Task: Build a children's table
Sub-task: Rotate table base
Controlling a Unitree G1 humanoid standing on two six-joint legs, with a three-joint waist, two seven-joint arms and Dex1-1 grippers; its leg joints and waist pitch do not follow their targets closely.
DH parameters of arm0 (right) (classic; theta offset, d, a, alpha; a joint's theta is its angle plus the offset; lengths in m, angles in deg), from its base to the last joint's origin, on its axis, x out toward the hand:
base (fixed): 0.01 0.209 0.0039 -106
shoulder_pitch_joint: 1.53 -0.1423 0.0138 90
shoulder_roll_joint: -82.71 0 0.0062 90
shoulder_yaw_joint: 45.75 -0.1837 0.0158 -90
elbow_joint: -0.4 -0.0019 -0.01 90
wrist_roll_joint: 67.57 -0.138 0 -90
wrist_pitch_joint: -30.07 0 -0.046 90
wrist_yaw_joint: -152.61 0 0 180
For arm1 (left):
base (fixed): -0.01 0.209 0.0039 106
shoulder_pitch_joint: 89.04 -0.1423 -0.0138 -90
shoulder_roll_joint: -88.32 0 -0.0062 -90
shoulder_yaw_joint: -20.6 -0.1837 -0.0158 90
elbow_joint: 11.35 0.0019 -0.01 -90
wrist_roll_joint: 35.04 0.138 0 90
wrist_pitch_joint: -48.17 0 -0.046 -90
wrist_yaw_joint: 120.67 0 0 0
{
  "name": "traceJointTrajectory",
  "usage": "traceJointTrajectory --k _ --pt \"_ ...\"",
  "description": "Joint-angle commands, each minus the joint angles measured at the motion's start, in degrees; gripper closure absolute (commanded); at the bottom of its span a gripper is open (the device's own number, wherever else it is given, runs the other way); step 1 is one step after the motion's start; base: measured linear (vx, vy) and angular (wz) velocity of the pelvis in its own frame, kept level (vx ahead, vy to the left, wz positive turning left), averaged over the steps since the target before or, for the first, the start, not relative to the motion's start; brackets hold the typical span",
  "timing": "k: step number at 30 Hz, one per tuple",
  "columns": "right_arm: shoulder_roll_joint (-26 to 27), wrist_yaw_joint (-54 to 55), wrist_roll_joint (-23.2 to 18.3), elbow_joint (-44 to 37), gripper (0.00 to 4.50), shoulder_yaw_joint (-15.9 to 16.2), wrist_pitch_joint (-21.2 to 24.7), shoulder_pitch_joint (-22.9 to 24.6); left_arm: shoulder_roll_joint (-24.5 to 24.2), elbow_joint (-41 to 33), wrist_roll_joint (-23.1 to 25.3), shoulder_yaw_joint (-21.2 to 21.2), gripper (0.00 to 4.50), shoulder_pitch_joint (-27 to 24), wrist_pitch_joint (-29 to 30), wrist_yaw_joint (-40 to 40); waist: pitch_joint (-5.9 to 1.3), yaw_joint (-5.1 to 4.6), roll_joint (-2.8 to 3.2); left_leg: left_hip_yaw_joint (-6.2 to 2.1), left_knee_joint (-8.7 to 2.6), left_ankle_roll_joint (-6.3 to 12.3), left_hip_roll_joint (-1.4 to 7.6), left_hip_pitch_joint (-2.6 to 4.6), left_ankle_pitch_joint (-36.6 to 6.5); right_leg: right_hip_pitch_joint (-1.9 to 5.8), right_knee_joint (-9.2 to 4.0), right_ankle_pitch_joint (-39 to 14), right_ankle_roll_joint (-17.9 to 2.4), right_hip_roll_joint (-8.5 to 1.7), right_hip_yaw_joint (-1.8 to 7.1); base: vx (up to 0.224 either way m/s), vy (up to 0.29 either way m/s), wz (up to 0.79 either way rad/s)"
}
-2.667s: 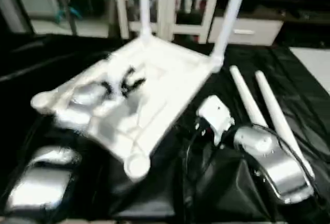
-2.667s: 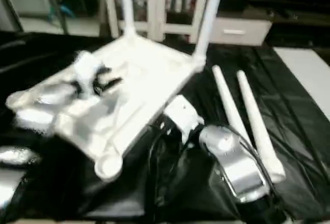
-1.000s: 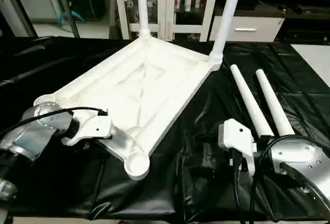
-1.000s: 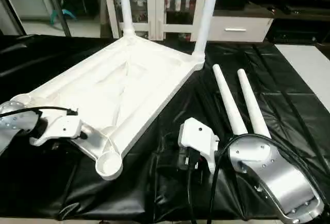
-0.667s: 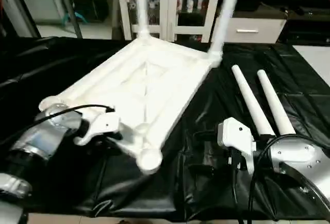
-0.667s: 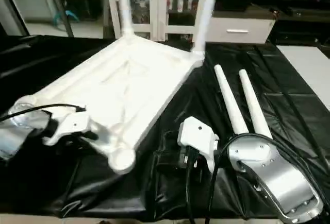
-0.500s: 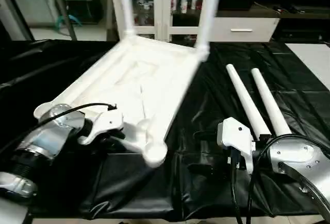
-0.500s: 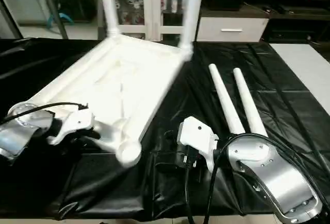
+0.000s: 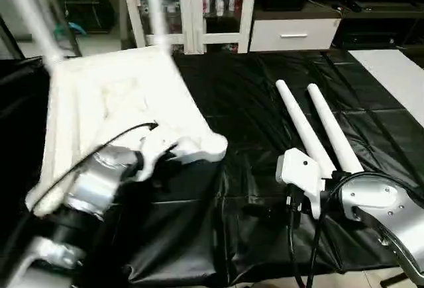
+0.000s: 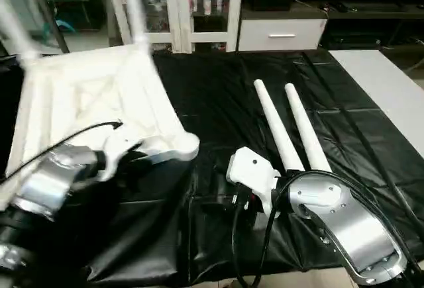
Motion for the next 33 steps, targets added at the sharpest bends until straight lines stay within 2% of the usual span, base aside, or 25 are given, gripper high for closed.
traceJointTrajectory --k 1,3,4,6,7,9,15,16,19,22,23,24,26,28,31,33 --pt "0.5 1.7 1.3 1.1 0.62 -0.2 -0.8 -1.0 1.9 -0.5 -1.2 -1.3 4.03 -1.7 2.9 1.0 -3.20 0.52 -0.35 -0.85 -3.96 2.19 1.62 -0.16 -16.8 2.20 -5.65 -24.5 -10.0 -2.35 2.21 0.000 0.000 0.00" --pt "1.1 3.4 2.4 2.2 0.62 -0.2 -0.8 -1.8 4.1 -1.1 -2.2 -1.4 4.16 -1.4 2.5 1.8 -3.17 0.82 -0.23 -0.80 -3.95 2.07 1.56 -0.07 -17.1 2.09 -5.85 -25.3 -9.8 -2.34 2.20 0.000 0.000 0.00" --pt "1.7 4.7 3.1 2.9 0.62 -0.4 -0.6 -2.3 5.3 -1.5 -2.5 -1.8 4.23 -1.2 2.3 2.1 -3.28 0.97 -0.39 -0.82 -3.98 2.02 1.58 0.01 -17.3 2.09 -5.89 -25.1 -9.6 -2.31 2.24 0.000 0.000 0.00" --pt "2.3 6.3 3.9 3.8 0.62 -0.7 -0.3 -2.7 6.1 -1.8 -2.6 -2.4 4.32 -1.2 1.6 2.3 -3.32 1.06 -0.33 -0.89 -4.10 1.89 1.65 -0.03 -17.1 2.10 -5.72 -23.2 -9.9 -2.27 2.30 0.000 0.000 0.00" --pt "3.5 8.9 4.6 5.4 0.62 -1.3 1.1 -3.5 6.1 -2.3 -2.1 -3.2 4.46 -1.3 1.5 2.1 -3.39 1.04 -0.41 -0.93 -4.16 1.89 1.64 -0.19 -16.6 2.31 -5.50 -21.9 -10.0 -2.23 2.29 0.000 0.000 0.00" --pt "5.1 11.7 5.0 7.0 0.62 -2.5 2.8 -4.2 5.3 -3.1 -1.2 -4.1 4.46 -1.6 2.1 1.5 -3.43 0.92 -0.38 -0.91 -4.18 2.04 1.56 -0.37 -15.8 2.45 -5.36 -20.6 -10.3 -2.28 2.30 0.000 0.000 0.00" --pt "8.9 17.4 5.4 9.9 0.62 -5.1 7.3 -5.5 3.4 -7.8 -0.7 -5.3 4.46 -2.9 5.3 0.5 -3.47 0.80 -0.12 -0.87 -4.25 1.49 1.57 -0.33 -14.9 2.58 -5.16 -18.9 -10.9 -2.24 2.30 0.000 0.000 0.00" --pt "9.5 18.3 5.7 10.4 0.62 -5.5 7.9 -5.7 3.1 -8.6 -0.7 -5.2 4.22 -2.9 5.6 0.4 -3.49 0.82 -0.02 -0.86 -4.24 1.29 1.59 -0.21 -14.9 2.55 -5.14 -18.6 -11.0 -2.27 2.33 0.000 0.000 0.00" --pt "10.7 20.3 5.8 11.6 0.62 -6.4 8.6 -6.0 1.9 -10.1 -1.6 -5.3 4.06 -3.1 6.2 -1.0 -3.48 0.73 -0.34 -0.81 -4.32 1.17 1.59 -0.26 -15.0 2.53 -5.17 -18.4 -10.9 -2.24 2.33 0.000 0.000 0.00" --pt "13.1 24.0 5.6 14.8 0.29 -9.5 11.0 -7.8 1.3 -14.1 -4.2 -3.1 3.67 -3.3 8.1 -1.4 -3.46 0.61 -0.24 -0.77 -4.29 0.81 1.54 -0.21 -14.7 2.50 -4.99 -18.6 -11.2 -2.31 2.35 0.000 0.000 0.00" --pt "13.3 24.5 5.7 15.4 0.29 -9.9 11.5 -8.3 1.4 -14.8 -4.6 -2.5 3.67 -3.2 8.5 -1.2 -3.43 0.58 -0.40 -0.72 -4.25 0.76 1.48 -0.17 -14.6 2.49 -4.98 -19.0 -11.5 -2.28 2.31 0.000 0.000 0.00" --pt "13.7 25.4 5.7 16.4 0.26 -10.8 12.6 -9.1 1.2 -15.5 -5.1 -2.0 3.59 -3.0 8.0 -1.4 -3.46 0.65 -0.65 -0.69 -4.20 0.79 1.47 -0.20 -14.0 2.51 -4.97 -18.8 -11.5 -2.28 2.32 0.000 0.000 0.00" --pt "13.9 26.6 5.9 17.9 0.06 -11.5 14.3 -10.2 1.3 -15.9 -5.8 -1.2 3.46 -2.8 6.6 -1.4 -3.37 0.69 -0.58 -0.66 -4.20 0.82 1.46 -0.20 -13.7 2.47 -4.98 -18.6 -11.4 -2.19 2.31 0.000 0.000 0.00" --pt "14.1 30.3 7.9 22.7 0.06 -13.1 18.2 -13.1 0.8 -16.0 -7.4 0.7 3.46 -2.4 1.4 -2.5 -3.44 0.64 -0.99 -0.55 -4.10 0.74 1.28 -0.30 -12.8 2.48 -4.98 -18.5 -11.3 -2.14 2.30 0.000 0.000 0.00" --pt "14.0 31.6 8.4 25.9 0.06 -13.9 19.0 -14.3 0.1 -16.4 -8.1 1.2 3.46 -2.6 -1.6 -3.2 -3.51 0.67 -0.83 -0.51 -4.09 0.36 1.27 -0.27 -12.6 2.53 -4.82 -18.0 -11.4 -2.21 2.32 0.000 0.000 0.00" --pt "14.0 33.1 8.7 30.1 0.06 -15.2 19.4 -15.8 -0.4 -19.4 -10.4 2.1 3.46 -3.7 -4.0 -5.0 -3.55 0.76 -0.99 -0.44 -4.04 0.48 1.29 -0.29 -11.8 2.60 -4.74 -17.3 -11.3 -2.28 2.36 0.000 0.000 0.00"
